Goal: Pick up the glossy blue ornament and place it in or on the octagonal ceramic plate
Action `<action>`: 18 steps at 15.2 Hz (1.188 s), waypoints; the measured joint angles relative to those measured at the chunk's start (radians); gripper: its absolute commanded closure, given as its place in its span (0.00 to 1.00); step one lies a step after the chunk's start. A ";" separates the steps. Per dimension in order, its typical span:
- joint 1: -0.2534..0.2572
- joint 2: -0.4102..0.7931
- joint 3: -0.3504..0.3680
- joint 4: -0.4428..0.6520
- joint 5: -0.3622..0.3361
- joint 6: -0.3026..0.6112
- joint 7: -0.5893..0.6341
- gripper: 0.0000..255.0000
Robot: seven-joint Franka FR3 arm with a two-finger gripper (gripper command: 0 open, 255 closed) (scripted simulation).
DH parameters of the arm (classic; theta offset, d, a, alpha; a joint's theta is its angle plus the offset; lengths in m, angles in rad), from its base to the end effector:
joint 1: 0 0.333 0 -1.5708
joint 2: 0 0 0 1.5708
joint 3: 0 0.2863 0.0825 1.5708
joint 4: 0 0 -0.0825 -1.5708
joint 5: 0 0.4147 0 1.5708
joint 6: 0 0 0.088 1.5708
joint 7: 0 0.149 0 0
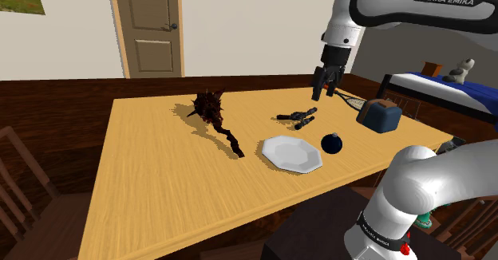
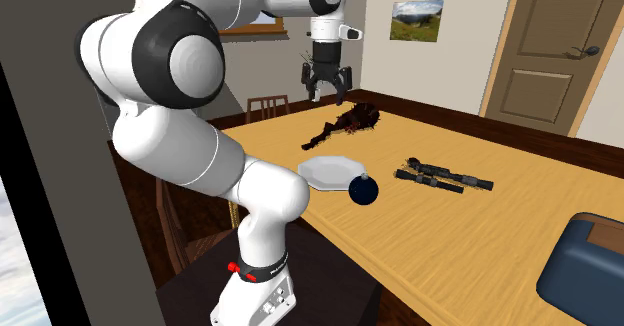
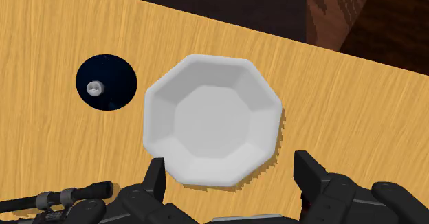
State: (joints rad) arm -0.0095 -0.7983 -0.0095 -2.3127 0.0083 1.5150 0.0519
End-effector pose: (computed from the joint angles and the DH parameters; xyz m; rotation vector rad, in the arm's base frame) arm 0.3500 -0.0058 0.5487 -3.1247 0.1056 -0.0005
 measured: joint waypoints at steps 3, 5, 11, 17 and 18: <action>-0.009 0.030 -0.010 -0.006 -0.014 -0.008 -0.006 0.00; -0.023 0.084 -0.027 -0.010 -0.035 -0.015 -0.016 0.00; -0.073 0.277 -0.088 -0.009 -0.118 -0.031 -0.054 0.00; -0.125 0.464 -0.141 -0.016 -0.205 -0.040 -0.077 0.00; -0.132 0.492 -0.147 -0.013 -0.218 -0.050 -0.076 0.00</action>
State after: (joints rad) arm -0.1418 -0.3067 -0.1563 -2.3257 -0.2093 1.4653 -0.0244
